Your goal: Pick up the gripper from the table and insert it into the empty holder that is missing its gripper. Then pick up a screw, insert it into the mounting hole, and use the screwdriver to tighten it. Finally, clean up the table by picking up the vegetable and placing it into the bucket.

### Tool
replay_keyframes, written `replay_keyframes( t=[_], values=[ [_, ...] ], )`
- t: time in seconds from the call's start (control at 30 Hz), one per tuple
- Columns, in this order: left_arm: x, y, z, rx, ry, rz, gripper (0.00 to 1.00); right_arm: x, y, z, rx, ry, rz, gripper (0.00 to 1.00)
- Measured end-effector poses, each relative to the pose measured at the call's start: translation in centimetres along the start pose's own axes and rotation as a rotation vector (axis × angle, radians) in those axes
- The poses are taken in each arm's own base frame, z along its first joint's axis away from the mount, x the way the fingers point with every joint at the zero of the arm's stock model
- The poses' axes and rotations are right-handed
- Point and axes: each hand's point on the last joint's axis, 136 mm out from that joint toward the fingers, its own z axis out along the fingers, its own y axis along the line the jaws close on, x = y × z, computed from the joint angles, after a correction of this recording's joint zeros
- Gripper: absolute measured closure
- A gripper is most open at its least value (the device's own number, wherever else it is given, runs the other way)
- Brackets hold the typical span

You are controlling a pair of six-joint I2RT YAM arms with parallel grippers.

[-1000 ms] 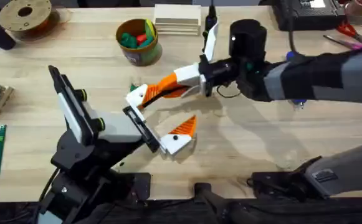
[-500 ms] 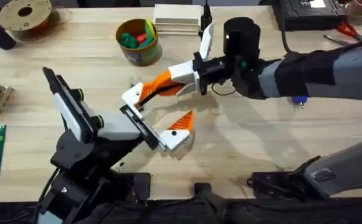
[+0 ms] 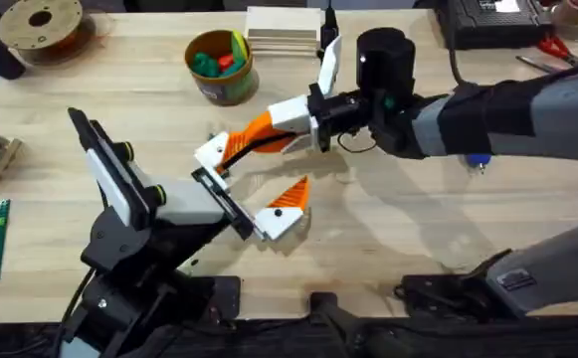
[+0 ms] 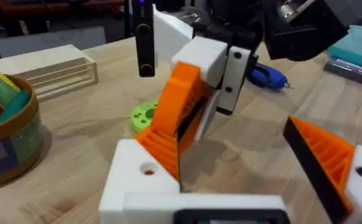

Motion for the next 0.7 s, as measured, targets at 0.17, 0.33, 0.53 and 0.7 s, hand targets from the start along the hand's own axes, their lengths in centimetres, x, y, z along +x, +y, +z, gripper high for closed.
replay_keyframes(
  t=[0.17,0.33,0.53,0.7],
  values=[
    [0.0,-0.7,0.0,0.038,0.002,0.012,0.014,-0.2,-0.1,0.2,-0.003,-0.007,-0.019,0.813],
    [0.0,-1.2,0.0,0.066,0.003,0.016,0.014,-0.4,-0.1,0.0,-0.003,-0.014,-0.018,0.751],
    [0.1,-1.6,0.0,0.091,0.004,0.022,0.014,-1.1,-0.2,-0.7,-0.002,-0.039,-0.014,0.225],
    [0.1,-1.7,0.0,0.093,0.005,0.021,0.014,-1.9,-0.4,-1.6,0.003,-0.075,-0.016,0.212]
  ],
)
